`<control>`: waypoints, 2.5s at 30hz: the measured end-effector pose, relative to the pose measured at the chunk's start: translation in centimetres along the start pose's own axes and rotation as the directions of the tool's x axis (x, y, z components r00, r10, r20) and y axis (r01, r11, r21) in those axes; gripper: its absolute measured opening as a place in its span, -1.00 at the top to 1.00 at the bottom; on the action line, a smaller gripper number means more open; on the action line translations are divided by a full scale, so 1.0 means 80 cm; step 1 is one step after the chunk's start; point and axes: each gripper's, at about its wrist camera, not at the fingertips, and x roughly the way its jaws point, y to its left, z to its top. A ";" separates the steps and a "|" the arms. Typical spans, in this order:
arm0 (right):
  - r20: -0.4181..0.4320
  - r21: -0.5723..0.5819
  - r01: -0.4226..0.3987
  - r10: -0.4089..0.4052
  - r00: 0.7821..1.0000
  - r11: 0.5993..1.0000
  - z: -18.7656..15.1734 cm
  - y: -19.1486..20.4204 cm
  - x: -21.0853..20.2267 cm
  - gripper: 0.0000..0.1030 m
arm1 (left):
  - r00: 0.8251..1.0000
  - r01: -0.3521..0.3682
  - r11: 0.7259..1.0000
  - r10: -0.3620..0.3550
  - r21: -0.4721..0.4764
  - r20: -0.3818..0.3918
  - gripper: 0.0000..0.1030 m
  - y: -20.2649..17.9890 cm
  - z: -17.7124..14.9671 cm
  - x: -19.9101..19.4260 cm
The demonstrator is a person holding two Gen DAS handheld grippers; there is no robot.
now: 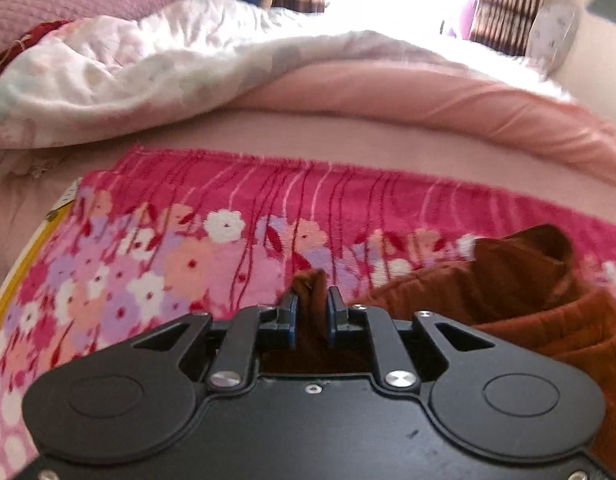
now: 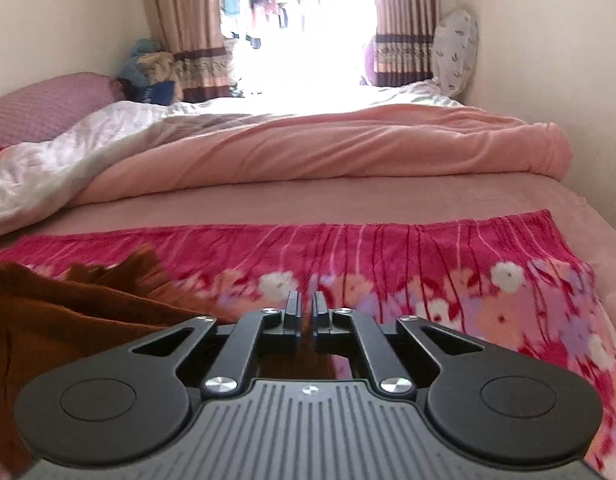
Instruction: Fold large clothes
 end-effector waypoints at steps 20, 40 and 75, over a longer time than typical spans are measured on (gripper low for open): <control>-0.113 -0.002 -0.153 0.152 0.982 0.988 -0.040 -0.032 -0.007 -0.10 | 0.973 0.229 0.967 -0.232 0.111 0.008 -0.01 0.075 -0.028 -0.039; -0.141 0.136 -0.265 0.284 0.948 0.954 -0.068 -0.045 0.017 0.86 | 0.959 0.270 0.962 -0.265 0.040 -0.096 0.97 0.072 -0.065 0.009; 0.008 -0.007 -0.045 0.045 0.999 0.999 -0.033 0.021 -0.025 0.26 | 0.962 0.242 0.958 -0.258 0.155 0.091 0.21 -0.046 -0.058 -0.107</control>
